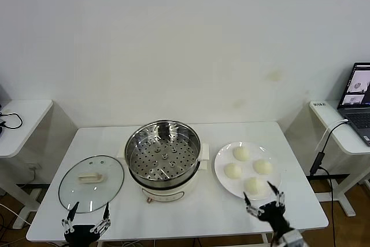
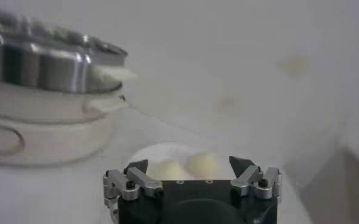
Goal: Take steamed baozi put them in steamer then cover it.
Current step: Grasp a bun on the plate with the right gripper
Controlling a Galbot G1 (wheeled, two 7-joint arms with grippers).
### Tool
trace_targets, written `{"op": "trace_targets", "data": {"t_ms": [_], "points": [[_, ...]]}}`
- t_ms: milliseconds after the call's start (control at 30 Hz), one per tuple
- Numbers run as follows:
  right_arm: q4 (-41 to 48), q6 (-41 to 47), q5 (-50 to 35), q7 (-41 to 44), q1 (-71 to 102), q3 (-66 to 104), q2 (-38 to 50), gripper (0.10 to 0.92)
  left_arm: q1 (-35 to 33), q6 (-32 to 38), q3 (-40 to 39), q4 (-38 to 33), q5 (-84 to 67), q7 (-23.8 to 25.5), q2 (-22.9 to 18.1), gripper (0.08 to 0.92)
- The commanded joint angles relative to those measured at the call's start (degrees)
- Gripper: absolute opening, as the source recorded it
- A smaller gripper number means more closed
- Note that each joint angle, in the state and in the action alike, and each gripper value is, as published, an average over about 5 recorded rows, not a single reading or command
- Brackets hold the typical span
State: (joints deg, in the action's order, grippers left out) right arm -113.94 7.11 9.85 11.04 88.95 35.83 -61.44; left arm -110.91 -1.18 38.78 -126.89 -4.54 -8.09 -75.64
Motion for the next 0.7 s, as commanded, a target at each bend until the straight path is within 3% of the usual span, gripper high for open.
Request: {"op": "trace_targets", "data": {"t_ms": [33, 433, 700], "points": [[3.15, 5.78, 7.23, 4.13, -8.71, 1.57, 10.52, 0.823, 0.64, -2.80, 1.32, -1.44, 2.11, 1.61, 0.32, 0.823], [18.12, 7.20, 7.69, 26.57, -38.62, -18.07, 32.75, 0.822, 0.84, -6.58, 1.85, -1.39, 4.74, 3.41, 1.14, 0.823], [30.45, 5.08, 4.66, 38.34, -70.96, -50.30, 33.39, 0.823, 0.58, -6.55, 2.22, -1.89, 5.08, 3.38, 0.85, 0.823]]}}
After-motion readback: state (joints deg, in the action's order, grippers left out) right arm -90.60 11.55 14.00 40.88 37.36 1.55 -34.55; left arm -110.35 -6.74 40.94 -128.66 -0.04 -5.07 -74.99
